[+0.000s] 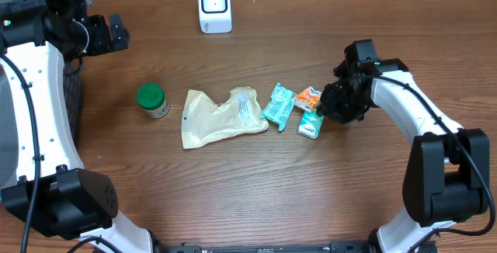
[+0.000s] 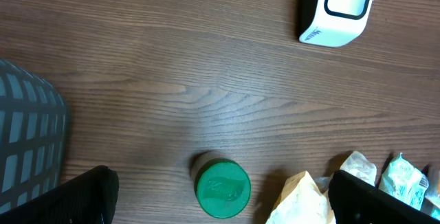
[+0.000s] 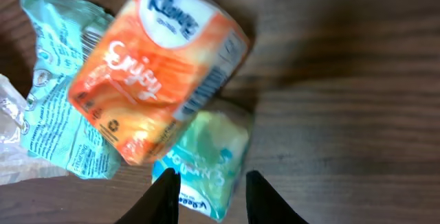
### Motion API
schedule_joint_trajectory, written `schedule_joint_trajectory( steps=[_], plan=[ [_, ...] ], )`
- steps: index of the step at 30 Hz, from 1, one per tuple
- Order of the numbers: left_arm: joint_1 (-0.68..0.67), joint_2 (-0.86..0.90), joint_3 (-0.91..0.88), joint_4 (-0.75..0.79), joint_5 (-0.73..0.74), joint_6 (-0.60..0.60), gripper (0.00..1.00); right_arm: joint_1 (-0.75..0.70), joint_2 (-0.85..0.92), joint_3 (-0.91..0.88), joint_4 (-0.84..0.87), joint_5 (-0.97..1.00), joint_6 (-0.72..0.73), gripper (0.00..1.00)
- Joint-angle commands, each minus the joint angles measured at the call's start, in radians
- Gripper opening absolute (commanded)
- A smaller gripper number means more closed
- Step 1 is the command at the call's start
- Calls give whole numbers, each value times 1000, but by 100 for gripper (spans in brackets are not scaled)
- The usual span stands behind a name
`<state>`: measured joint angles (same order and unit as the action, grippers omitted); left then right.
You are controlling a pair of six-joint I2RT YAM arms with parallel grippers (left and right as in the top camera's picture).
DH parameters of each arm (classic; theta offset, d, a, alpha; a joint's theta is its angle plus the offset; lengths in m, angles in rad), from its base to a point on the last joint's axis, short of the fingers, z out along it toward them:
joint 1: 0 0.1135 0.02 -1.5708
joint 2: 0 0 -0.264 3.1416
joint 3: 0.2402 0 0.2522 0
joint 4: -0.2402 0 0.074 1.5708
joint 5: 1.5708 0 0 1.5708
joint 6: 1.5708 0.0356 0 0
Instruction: Scan the item barcode
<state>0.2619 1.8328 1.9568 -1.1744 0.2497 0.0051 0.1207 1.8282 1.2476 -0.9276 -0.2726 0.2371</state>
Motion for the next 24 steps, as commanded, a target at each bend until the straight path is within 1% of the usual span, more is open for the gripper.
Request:
schedule_joint_trajectory(
  steps=[1,5,9,12,15,21,24],
  plan=[
    [-1,-14,10,3,5,-9,100,30,2,21,10,6,-37,25],
    [-1,-14,10,3,5,-9,99,86,2,19,8,1,-35,22],
    [-1,-14,10,3,5,-9,100,161,3,16,27,3,24,22],
    [-1,-14,10,3,5,-9,100,236,8,-12,102,64,210,22],
    [-1,-14,10,3,5,-9,100,257,19,-35,132,137,298,22],
    [-1,-14,10,3,5,-9,100,260,31,-82,199,148,304,22],
    [-1,-14,10,3,5,-9,100,260,31,-86,212,125,253,22]
  ],
)
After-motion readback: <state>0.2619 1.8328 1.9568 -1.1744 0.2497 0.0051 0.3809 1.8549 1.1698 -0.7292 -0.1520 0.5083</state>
